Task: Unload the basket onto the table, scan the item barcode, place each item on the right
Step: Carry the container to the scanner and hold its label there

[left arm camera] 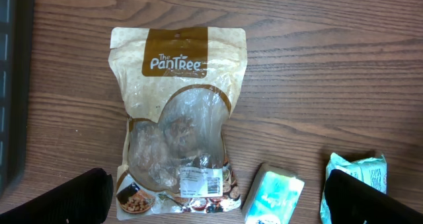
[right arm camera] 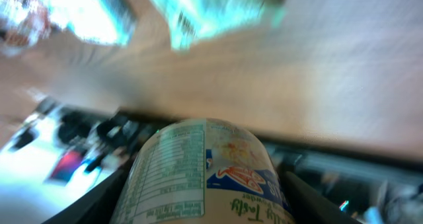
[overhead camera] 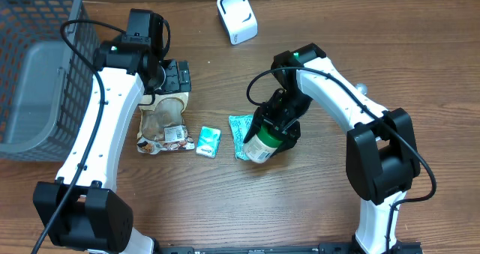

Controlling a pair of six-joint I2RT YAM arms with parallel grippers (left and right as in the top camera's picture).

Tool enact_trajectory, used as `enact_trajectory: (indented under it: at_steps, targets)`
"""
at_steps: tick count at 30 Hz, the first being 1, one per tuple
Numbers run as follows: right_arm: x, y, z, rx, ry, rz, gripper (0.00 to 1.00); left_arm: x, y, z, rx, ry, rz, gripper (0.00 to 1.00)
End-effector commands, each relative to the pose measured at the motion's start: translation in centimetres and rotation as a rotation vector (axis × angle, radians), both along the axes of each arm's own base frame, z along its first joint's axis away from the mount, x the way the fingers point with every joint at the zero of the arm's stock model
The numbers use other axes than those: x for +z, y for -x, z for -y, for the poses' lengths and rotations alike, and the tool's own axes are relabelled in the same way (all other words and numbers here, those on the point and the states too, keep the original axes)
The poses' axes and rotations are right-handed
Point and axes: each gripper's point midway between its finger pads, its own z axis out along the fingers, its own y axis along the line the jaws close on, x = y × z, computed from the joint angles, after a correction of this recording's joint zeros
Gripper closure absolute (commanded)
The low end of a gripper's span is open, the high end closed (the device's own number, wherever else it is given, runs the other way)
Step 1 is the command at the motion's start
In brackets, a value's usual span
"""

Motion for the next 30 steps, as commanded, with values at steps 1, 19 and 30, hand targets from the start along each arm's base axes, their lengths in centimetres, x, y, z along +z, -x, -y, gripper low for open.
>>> enact_trajectory:
  at_steps: [1, 19, 30]
  targets:
    - [-2.0, -3.0, 1.9, 0.051, 0.137, 0.180, 0.78, 0.4, -0.3, -0.1, -0.015, 0.000, 0.013, 0.00]
    - [9.7, -15.0, -0.5, -0.047, -0.267, 0.634, 0.90, 0.4, -0.3, 0.0, -0.016, 0.000, 0.013, 0.00]
    - [12.6, -25.1, 0.8, -0.055, 0.090, 1.190, 0.84, 0.4, -0.3, 0.0, -0.015, 0.000, 0.013, 0.01]
